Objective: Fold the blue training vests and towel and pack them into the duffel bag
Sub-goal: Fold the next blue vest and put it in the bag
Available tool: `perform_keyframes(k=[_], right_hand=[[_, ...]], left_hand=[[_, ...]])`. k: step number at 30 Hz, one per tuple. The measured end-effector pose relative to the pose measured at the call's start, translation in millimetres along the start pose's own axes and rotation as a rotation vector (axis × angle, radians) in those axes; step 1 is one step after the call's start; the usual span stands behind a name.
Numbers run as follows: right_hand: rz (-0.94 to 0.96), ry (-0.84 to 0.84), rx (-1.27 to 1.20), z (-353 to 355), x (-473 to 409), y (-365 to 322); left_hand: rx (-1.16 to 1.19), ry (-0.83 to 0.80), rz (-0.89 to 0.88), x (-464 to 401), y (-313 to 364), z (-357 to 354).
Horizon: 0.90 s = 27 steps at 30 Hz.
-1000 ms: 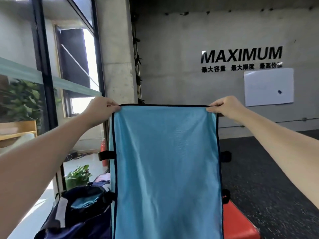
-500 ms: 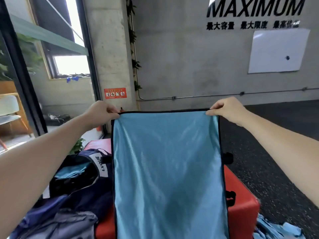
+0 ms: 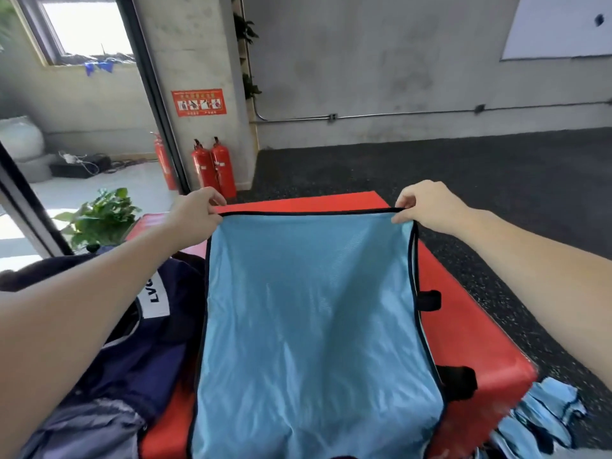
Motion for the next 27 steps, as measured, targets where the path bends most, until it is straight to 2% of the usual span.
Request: perform_keyframes(k=[5,10,15,17,19,24,27], right_hand=[[-0.105,-0.128,0.049,-17,-34,9],[-0.353,-0.065,-0.358,-1,-70,4],[-0.41,0.107,-0.502,50,-102,-8],[-0.342,0.2,-0.509,81,-110,-19],[-0.216,0.368,-0.469,116,-112,-37],[0.048,0.714,-0.343,199,-83,-94],[0.135,0.799,-0.343,227,-58,-114]], left_hand=[[-0.126,-0.132,0.095,-34,2,-23],[-0.083,-0.15,0.171,-70,20,-14],[0.279,-0.027,0.212,-104,55,39],[0.396,0.035,0.187,-114,71,70],[0.487,0.142,0.113,-122,87,103],[0.419,0.489,-0.121,-101,135,187],[0.396,0.596,-0.186,-78,149,221]])
Point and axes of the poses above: each hand's wrist, its own x-axis away from the middle knuckle, its own z-axis out of the back of the hand, y = z × x, the point moved 2 cm from there along -x, towards the middle knuckle, and after that the axes turned 5 degrees about z, right-handed, at the moved point
